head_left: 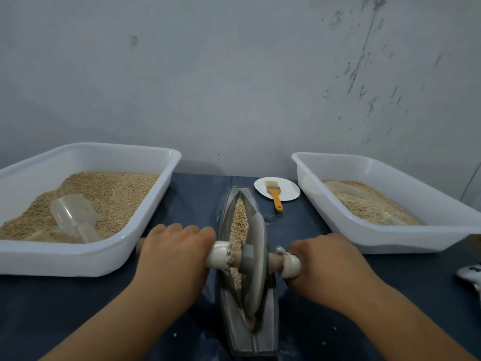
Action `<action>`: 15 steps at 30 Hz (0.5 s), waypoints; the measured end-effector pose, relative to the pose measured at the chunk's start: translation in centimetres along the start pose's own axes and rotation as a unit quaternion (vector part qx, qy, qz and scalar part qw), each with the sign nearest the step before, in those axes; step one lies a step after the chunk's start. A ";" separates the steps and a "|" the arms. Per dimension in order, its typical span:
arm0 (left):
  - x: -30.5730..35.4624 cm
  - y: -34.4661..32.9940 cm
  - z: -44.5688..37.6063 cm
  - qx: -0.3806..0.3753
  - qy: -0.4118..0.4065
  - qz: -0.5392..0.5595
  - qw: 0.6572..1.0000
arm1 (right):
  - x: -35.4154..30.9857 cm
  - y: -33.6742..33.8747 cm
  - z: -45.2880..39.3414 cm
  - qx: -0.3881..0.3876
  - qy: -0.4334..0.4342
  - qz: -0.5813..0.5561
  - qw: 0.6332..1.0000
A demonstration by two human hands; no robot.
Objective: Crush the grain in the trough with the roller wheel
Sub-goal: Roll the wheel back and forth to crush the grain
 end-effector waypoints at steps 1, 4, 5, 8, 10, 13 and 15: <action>-0.2 0.0 0.4 -0.001 -0.004 0.006 1.000 | 0.1 0.2 -0.2 0.003 0.022 0.000 1.000; -1.6 -1.0 0.5 -0.023 0.024 0.009 0.999 | -0.2 0.3 -1.4 -0.009 0.019 -0.035 0.999; -1.9 -1.4 0.2 -0.027 0.042 0.009 0.999 | -0.3 0.2 -2.0 -0.006 0.000 -0.027 1.000; -2.4 -2.1 -1.2 -0.031 0.092 -0.020 0.995 | -0.5 0.1 -3.5 -0.005 -0.041 -0.005 0.999; -2.5 -2.2 -1.3 -0.035 0.098 -0.027 0.994 | -0.5 0.1 -3.6 -0.004 -0.038 0.002 0.999; -2.2 -1.5 0.3 -0.033 0.067 -0.003 0.997 | -0.2 0.3 -1.9 0.009 -0.024 0.019 0.999; -2.4 -0.6 1.5 -0.012 0.033 0.007 0.999 | 0.5 -0.1 -0.4 0.016 -0.027 0.016 0.999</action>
Point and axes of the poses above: each hand's wrist, its own z-axis away from the middle knuckle, its own y-axis out of the back of the hand, x = y × z, the point moved 5 cm from there along -z, towards the middle knuckle, and after that the axes turned 11 degrees about z, right-handed, at the moved point
